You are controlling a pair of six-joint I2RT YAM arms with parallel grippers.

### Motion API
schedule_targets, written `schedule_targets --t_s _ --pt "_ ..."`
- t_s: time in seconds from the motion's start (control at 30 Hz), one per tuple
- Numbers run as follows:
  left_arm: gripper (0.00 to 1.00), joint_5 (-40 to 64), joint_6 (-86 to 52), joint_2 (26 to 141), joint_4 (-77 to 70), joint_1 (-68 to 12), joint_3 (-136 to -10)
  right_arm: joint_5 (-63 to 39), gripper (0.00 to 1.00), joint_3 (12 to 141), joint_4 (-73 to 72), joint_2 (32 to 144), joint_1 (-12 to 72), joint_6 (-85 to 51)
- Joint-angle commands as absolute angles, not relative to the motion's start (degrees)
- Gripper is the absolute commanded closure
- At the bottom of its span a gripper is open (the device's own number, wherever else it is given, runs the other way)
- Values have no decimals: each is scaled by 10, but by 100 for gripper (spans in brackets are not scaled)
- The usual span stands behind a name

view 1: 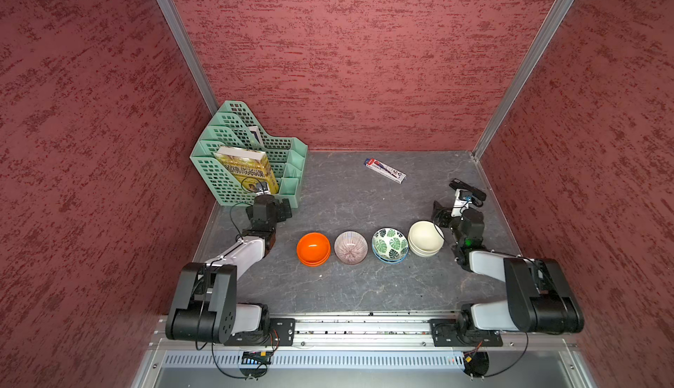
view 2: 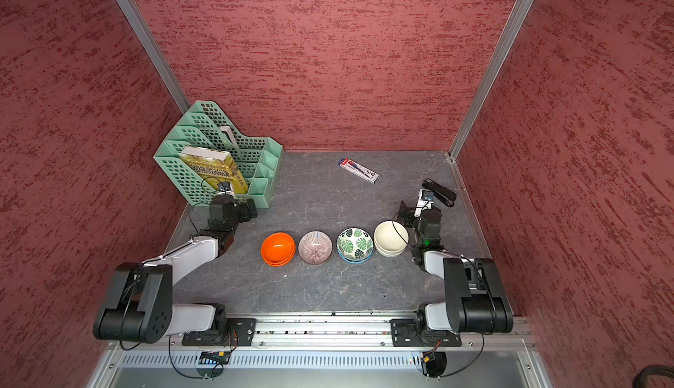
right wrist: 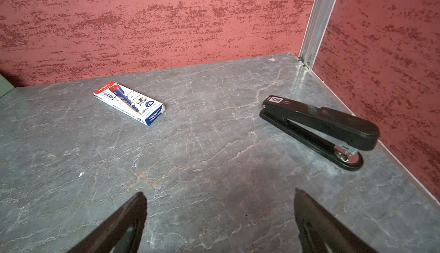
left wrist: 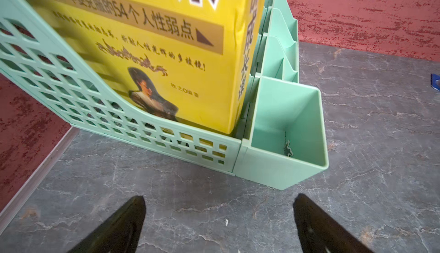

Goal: Stack the bowls
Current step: Reset both arms

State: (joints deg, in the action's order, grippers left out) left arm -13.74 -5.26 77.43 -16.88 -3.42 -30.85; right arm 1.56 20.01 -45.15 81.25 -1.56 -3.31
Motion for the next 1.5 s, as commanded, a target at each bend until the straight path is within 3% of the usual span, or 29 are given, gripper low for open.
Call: schedule_targets --t_s 0.0,0.67,0.97,1.2,1.47 --pt "0 -120 -43 776 -239 -32 -290 11 2 192 -529 828 -20 -31" --pt "0 -87 24 785 -365 -37 -242 7 2 183 -587 880 -19 -30" --pt "0 -56 35 841 -452 -29 -237 -1 2 172 -615 884 -19 -26" --pt "0 17 20 880 -533 6 -209 -11 2 168 -621 885 -20 -21" --pt "0 43 10 877 -506 22 -219 -18 2 176 -607 886 -19 -18"
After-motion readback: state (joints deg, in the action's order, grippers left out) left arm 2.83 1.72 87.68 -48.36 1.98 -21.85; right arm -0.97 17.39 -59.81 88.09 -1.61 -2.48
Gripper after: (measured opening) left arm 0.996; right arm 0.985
